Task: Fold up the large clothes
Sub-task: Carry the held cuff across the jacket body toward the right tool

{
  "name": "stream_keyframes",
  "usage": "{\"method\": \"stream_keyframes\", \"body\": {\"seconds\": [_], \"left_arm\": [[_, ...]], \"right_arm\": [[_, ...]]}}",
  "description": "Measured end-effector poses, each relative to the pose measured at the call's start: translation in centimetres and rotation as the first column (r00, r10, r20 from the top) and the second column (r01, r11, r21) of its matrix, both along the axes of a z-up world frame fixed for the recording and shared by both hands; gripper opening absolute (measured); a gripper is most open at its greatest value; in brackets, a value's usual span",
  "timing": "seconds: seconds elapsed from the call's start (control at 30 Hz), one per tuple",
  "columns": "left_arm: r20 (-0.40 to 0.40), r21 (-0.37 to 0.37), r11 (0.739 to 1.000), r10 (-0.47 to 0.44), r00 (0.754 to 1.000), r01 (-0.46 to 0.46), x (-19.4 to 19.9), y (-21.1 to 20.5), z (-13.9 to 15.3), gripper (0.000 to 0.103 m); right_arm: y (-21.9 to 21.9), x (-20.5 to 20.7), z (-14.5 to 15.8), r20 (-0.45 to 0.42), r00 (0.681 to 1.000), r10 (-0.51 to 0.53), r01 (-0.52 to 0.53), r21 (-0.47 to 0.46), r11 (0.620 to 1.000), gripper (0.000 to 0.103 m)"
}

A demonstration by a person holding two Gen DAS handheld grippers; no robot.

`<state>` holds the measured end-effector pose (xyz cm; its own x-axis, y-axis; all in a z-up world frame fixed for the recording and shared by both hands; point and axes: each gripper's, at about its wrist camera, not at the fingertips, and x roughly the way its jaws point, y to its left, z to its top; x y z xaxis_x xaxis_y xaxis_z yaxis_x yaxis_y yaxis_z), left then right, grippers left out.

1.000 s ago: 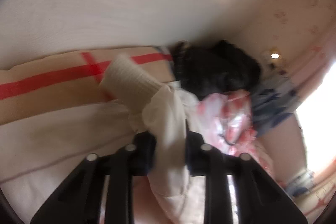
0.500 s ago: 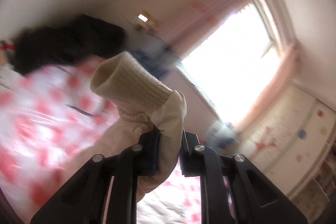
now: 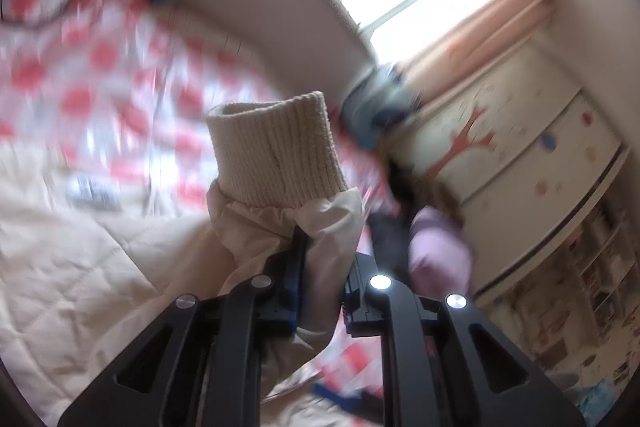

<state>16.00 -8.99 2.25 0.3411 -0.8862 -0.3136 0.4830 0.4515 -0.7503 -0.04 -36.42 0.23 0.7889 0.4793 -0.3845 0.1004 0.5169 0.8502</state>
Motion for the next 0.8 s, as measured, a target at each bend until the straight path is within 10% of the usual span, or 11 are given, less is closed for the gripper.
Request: {"method": "stream_keyframes", "body": {"seconds": [0.13, 0.3, 0.53, 0.8], "left_arm": [[-0.092, 0.076, 0.995, -0.05, 0.995, 0.057, 0.0, -3.4, -5.9, 0.022], [-0.118, 0.055, 0.98, -0.185, 0.976, 0.193, -1.7, -5.0, -7.6, 0.088], [-0.078, 0.166, 0.96, -0.215, 0.974, 0.225, -5.1, -3.9, -4.7, 0.093], [-0.064, 0.106, 0.99, 0.1, 0.993, -0.093, -8.4, 9.9, -3.8, 0.095]], "right_arm": [[-2.0, -0.5, -0.2, 0.005, 1.0, -0.029, 0.029, 0.062, 0.998, 0.089], [-3.7, -0.8, -1.1, -0.007, 0.998, -0.057, 0.058, 0.15, 0.987, 0.089], [-3.8, 0.0, -1.6, -0.01, 0.999, -0.035, 0.036, 0.15, 0.988, 0.09], [-2.7, 2.2, -2.3, -0.032, 0.999, -0.024, 0.024, 0.005, 1.0, 0.09]]}}
